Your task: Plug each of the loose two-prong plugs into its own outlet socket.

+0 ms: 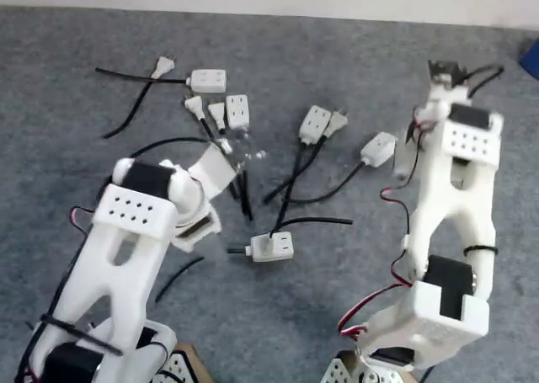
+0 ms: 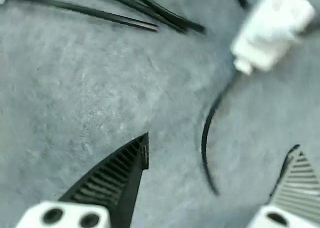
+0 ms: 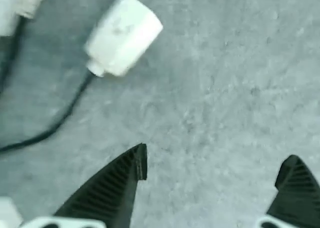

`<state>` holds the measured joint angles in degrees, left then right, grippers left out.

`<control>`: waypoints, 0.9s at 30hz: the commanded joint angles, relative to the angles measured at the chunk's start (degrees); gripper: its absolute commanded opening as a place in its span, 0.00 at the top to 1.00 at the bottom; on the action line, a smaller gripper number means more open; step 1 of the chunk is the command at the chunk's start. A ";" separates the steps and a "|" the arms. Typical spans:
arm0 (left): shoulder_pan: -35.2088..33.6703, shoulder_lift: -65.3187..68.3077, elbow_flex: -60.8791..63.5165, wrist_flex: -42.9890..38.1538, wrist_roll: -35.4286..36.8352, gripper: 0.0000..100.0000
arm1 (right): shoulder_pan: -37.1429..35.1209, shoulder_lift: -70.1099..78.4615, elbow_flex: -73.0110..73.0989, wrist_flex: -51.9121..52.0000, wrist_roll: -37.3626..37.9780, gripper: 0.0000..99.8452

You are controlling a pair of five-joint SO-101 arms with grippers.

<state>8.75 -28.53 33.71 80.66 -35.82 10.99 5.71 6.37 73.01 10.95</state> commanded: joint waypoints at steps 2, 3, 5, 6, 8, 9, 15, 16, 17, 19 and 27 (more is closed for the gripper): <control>-2.77 -1.10 -1.98 3.43 -17.23 0.60 | 0.31 -4.70 15.52 -14.55 0.79 0.61; -2.42 -0.66 -0.48 2.73 -18.37 0.60 | 0.31 -5.93 18.95 -17.45 0.70 0.61; -0.13 0.48 3.38 -1.58 -18.37 0.60 | -0.48 -9.36 25.19 -22.11 0.35 0.61; 0.84 1.27 5.41 -4.48 -17.76 0.60 | -1.01 -11.56 28.18 -23.78 0.00 0.61; 2.59 2.95 8.57 -10.02 -16.79 0.59 | -2.42 -16.31 34.59 -26.33 -2.37 0.61; 3.21 3.74 9.63 -12.66 -16.18 0.59 | -2.77 -19.03 37.58 -27.65 -3.08 0.61; 7.69 7.96 10.59 -22.77 -13.63 0.59 | -1.80 -37.76 52.62 -34.15 -4.31 0.61; 8.57 8.48 10.51 -24.09 -13.19 0.59 | -1.63 -40.48 55.08 -36.00 -5.10 0.61; 9.45 9.19 10.24 -25.23 -12.48 0.59 | -1.63 -42.77 57.63 -37.76 -5.54 0.61; 11.12 10.51 9.71 -26.90 -11.16 0.59 | -1.80 -46.90 61.85 -39.87 -5.19 0.61; 15.08 17.63 9.63 -32.44 -8.53 0.60 | -4.35 -47.43 64.84 -40.40 -4.75 0.61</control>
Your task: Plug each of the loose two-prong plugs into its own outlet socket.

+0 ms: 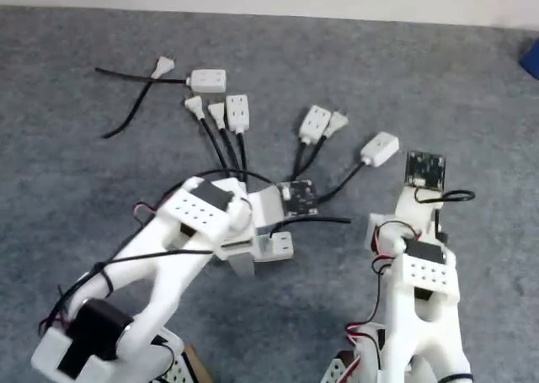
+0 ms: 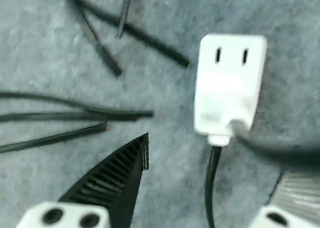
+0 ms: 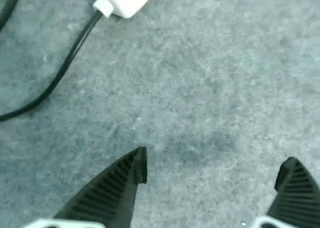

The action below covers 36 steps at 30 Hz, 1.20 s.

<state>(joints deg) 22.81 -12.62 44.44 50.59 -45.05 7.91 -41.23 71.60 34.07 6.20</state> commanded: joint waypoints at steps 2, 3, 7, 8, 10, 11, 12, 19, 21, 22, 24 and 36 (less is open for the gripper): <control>1.10 3.12 -1.10 -3.69 0.79 0.60 | -1.36 0.31 -0.40 -1.80 0.00 0.61; 1.10 3.65 -1.10 -4.22 0.79 0.60 | -1.36 0.66 -0.40 -2.42 0.00 0.61; 1.10 4.44 -1.10 -5.27 0.79 0.60 | -1.98 1.80 -0.40 -2.95 1.67 0.61; 1.10 4.62 -1.45 -5.27 0.79 0.60 | -2.51 1.89 -0.40 -2.95 1.76 0.61; 1.10 4.62 -2.51 -5.19 0.88 0.60 | -2.77 1.89 -0.40 -2.95 1.76 0.61; 1.10 4.62 -2.86 -5.19 0.88 0.60 | -2.77 1.89 -0.40 -2.95 1.76 0.61; 1.10 4.62 -3.12 -5.27 0.88 0.60 | -2.77 1.89 -0.40 -2.95 1.76 0.61; 2.15 4.70 -2.95 -10.20 3.69 0.64 | -2.77 1.89 -0.40 -3.03 1.58 0.61; 3.21 4.70 -2.86 -11.78 4.75 0.66 | -2.77 1.89 -0.40 -3.03 1.58 0.61; 3.74 4.70 -2.77 -12.04 5.01 0.67 | -2.77 1.89 -0.40 -3.03 1.58 0.61; 4.09 4.79 -2.68 -12.04 5.01 0.67 | -2.77 1.89 -0.40 -3.03 1.58 0.61; 3.38 16.22 -4.18 -14.77 5.01 0.68 | -2.77 1.89 -0.31 -3.12 1.76 0.61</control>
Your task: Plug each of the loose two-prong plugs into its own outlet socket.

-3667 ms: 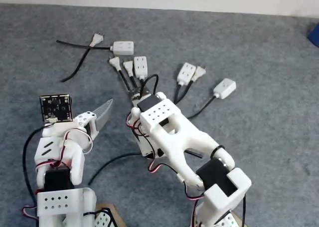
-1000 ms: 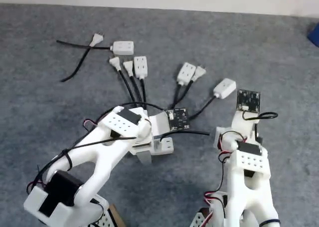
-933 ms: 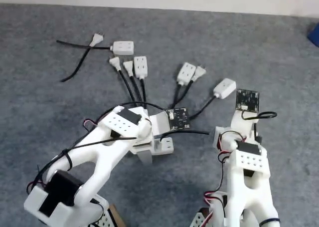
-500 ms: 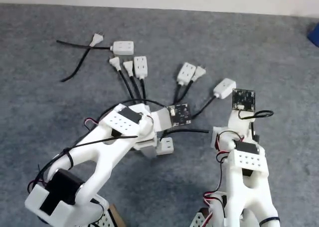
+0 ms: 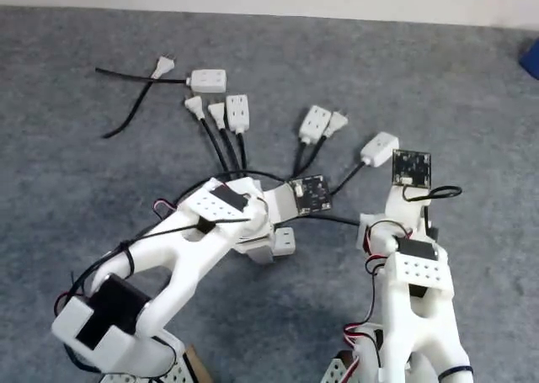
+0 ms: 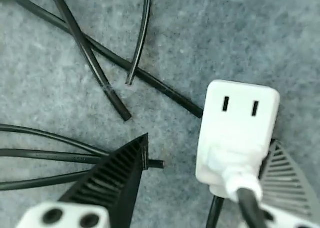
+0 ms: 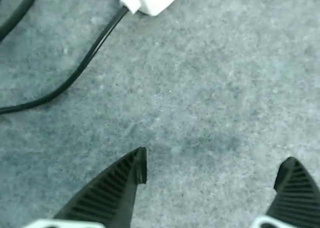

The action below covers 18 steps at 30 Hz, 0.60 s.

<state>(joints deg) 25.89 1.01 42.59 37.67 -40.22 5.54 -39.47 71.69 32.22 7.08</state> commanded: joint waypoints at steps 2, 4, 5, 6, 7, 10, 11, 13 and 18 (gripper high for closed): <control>0.31 2.68 -3.03 -1.85 0.26 0.73 | -0.40 0.13 -0.40 -1.27 0.88 0.61; 0.31 2.59 -3.21 -1.76 0.35 0.81 | -0.40 0.13 -0.40 -1.27 0.88 0.61; 0.31 2.59 -3.21 -1.76 0.35 0.85 | -0.40 0.13 -0.40 -1.27 0.88 0.61; 0.31 2.59 -3.21 -1.76 0.26 0.89 | -0.40 0.13 -0.40 -1.27 0.88 0.61; 0.31 2.59 -3.21 -1.76 0.18 0.92 | -0.40 0.13 -0.40 -1.27 0.88 0.61; 0.22 2.42 -3.38 -1.67 0.09 0.99 | -0.40 0.13 -0.40 -1.36 0.88 0.61; -0.31 1.98 -3.56 -1.49 0.09 1.00 | -0.40 0.13 -0.40 -1.36 0.88 0.61; -1.80 0.04 -4.97 1.49 0.09 0.99 | -0.40 0.13 -0.40 -1.36 0.88 0.61; -5.41 -6.02 -8.66 9.85 -0.35 0.99 | -0.40 0.22 -0.04 -3.38 0.97 0.61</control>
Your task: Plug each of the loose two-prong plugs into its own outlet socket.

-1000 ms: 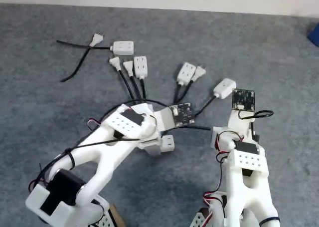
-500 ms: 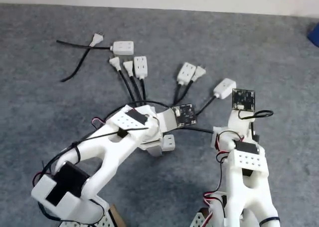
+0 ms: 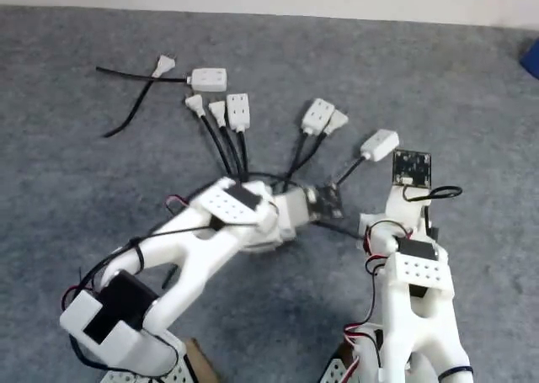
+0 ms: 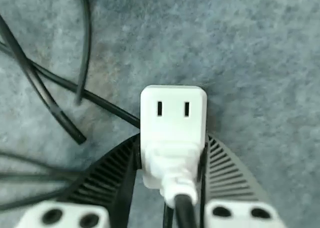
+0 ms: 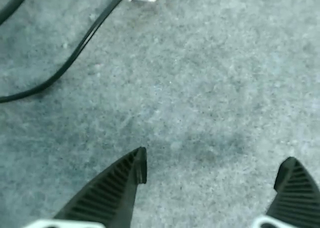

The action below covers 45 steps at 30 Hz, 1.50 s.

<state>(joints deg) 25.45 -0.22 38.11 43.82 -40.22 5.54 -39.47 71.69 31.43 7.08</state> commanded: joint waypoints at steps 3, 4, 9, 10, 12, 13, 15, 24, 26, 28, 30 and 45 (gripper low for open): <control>-6.20 -8.31 -4.35 7.12 -2.02 0.99 | -0.40 0.22 0.04 -2.86 0.97 0.61; -6.81 -9.36 -4.35 7.91 -2.29 0.99 | -0.40 0.22 0.04 -2.86 0.97 0.61; -14.99 -15.16 -4.62 8.88 -2.29 0.99 | -0.40 0.22 0.13 -2.86 0.97 0.61; -17.63 -15.87 -4.97 8.88 -2.37 0.99 | -0.40 0.22 0.13 -2.86 0.97 0.61; -23.08 -16.92 -6.64 9.05 -2.37 0.99 | -0.40 0.22 0.13 -2.86 0.97 0.61; -26.24 -16.92 -7.69 9.05 -2.37 0.99 | -0.40 0.22 0.13 -2.86 0.97 0.61; -32.40 -16.92 -10.42 9.05 -2.90 0.99 | -0.40 0.22 0.13 -2.86 0.97 0.61; -58.59 -12.62 -20.88 3.96 -12.40 0.99 | -0.40 0.22 0.13 -2.86 0.97 0.61; -63.69 -8.04 -24.57 0.70 -12.48 0.99 | -0.40 0.22 0.13 -2.86 0.97 0.61; -67.56 -2.33 -29.58 -1.67 -12.48 0.99 | -0.48 0.22 0.13 -2.86 0.97 0.61; -70.20 4.18 -35.91 -3.25 -12.40 0.99 | -0.48 0.22 0.13 -2.86 0.97 0.61; -65.19 53.76 -98.77 -3.16 -5.54 0.99 | -2.24 0.22 0.31 -3.21 0.97 0.61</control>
<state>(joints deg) -42.51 45.41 -39.96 40.04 -46.46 3.87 -39.47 72.22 29.93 7.25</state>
